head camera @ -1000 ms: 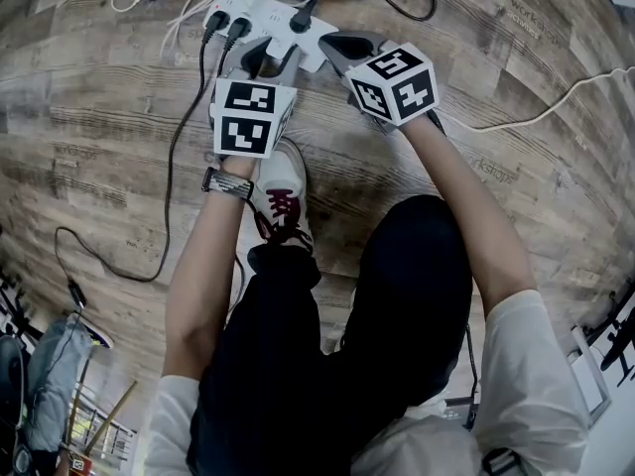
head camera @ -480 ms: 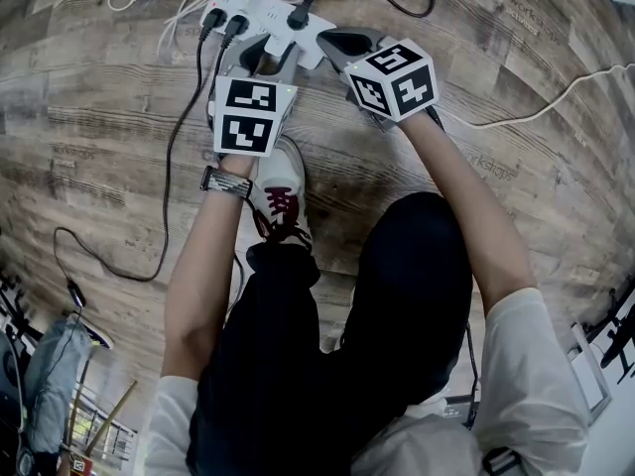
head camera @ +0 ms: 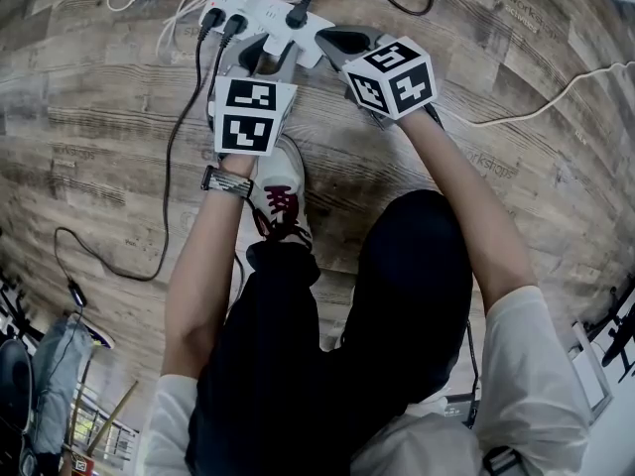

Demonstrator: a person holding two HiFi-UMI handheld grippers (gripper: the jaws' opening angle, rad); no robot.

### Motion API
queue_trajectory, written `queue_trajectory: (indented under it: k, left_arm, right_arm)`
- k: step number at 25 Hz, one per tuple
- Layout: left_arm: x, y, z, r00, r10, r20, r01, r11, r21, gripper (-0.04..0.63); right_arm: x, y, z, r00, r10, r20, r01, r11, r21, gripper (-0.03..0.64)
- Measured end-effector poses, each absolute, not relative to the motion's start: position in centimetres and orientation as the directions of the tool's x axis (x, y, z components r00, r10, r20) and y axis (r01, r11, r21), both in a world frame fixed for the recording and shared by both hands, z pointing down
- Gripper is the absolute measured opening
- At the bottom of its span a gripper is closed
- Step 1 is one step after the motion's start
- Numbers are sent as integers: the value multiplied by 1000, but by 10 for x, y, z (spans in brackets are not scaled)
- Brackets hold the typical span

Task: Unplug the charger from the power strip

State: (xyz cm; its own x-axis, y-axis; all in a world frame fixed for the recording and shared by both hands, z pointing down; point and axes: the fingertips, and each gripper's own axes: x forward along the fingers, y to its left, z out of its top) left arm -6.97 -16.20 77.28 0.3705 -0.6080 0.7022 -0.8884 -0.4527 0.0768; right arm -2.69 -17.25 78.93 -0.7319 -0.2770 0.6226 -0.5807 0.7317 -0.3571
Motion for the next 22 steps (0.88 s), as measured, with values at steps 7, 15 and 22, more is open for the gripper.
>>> queue_trajectory:
  k: [7, 15, 22]
  left_arm:
    - [-70, -162, 772, 357, -615, 703, -892, -447, 62, 140]
    - [-72, -163, 763, 361, -637, 682, -899, -432, 72, 140]
    - [-76, -162, 759, 382, -651, 656, -909, -394, 139, 140]
  right_arm:
    - [-27, -173, 789, -733, -277, 621, -581, 730, -359, 2]
    - [-27, -174, 790, -735, -281, 618, -583, 728, -361, 2]
    - [-27, -174, 789, -730, -284, 622, -587, 726, -358, 2]
